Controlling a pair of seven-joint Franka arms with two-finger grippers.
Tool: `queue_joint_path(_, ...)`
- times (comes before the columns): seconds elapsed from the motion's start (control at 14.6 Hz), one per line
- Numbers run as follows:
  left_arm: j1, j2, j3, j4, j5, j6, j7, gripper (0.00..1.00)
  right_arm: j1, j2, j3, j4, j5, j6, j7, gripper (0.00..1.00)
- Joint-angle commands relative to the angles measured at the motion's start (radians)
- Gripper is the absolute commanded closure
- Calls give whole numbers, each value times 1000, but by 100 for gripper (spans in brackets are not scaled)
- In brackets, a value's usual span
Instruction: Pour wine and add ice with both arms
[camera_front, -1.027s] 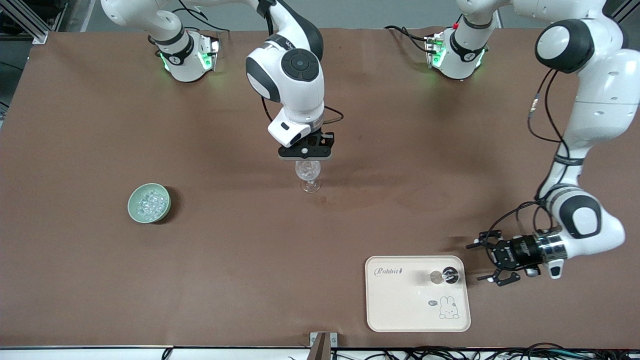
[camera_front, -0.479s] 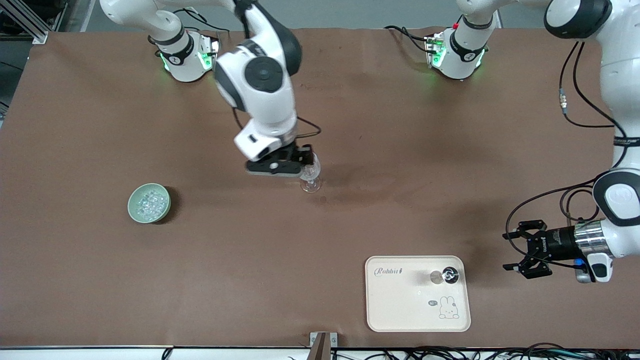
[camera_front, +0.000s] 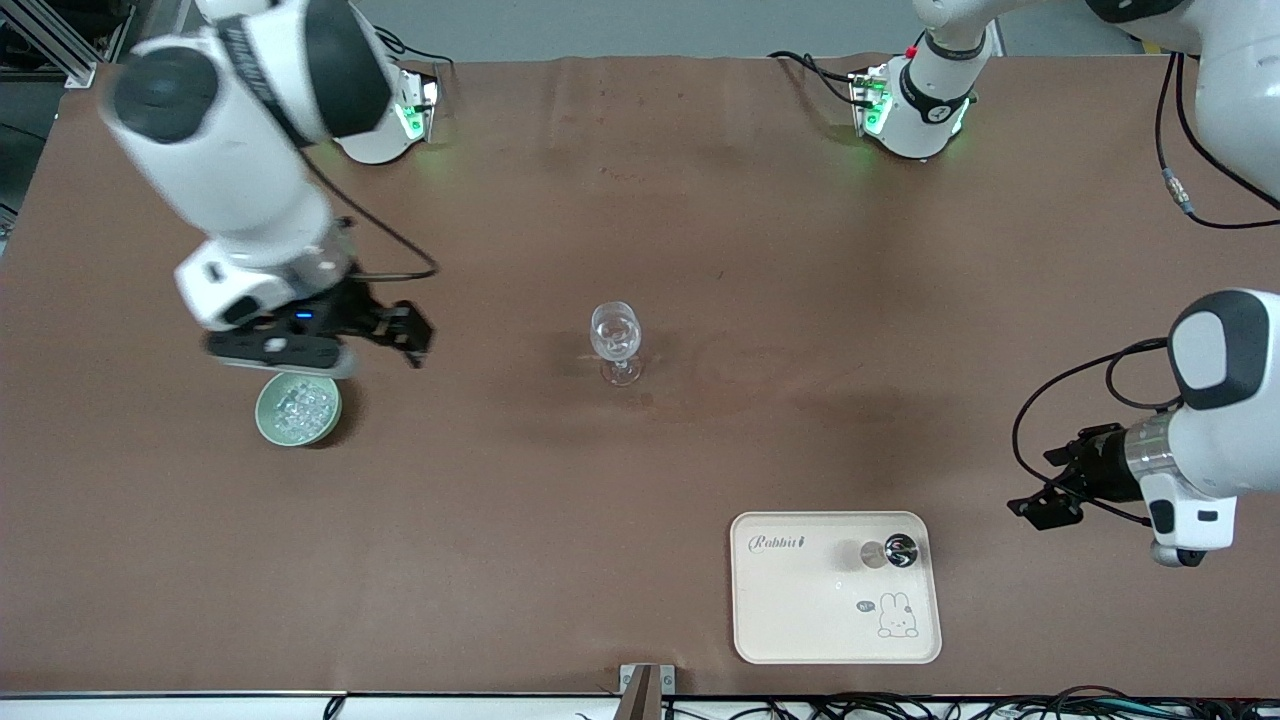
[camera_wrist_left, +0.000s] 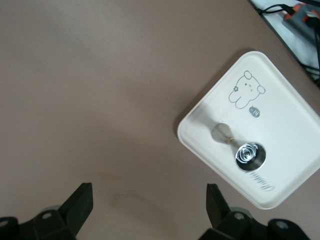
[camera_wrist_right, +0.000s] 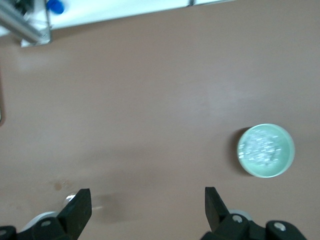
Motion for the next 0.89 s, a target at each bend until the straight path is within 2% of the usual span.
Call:
queue_joint_path(0.0,8,-97,-58,-35,122,-87,48,0,-141,-56,21,-20,-6,-45,-106,0)
queue_joint_path(0.27,11,-218,-71,-35,133,-177,262,0,-252,-89,19,20,-6,-140,-249,0)
queue_joint_path(0.62,8,-364,-55,-39,88,-263,459,0,-294,-82,19,139,-6,-267,-369,0)
queue_joint_path(0.68,-15,-407,-14,-61,55,-265,486,0,-298,-84,19,158,-3,-316,-372,0)
queue_joint_path(0.82,-113,-517,156,-139,-65,-265,543,0,-303,-105,19,161,3,-391,-369,0)
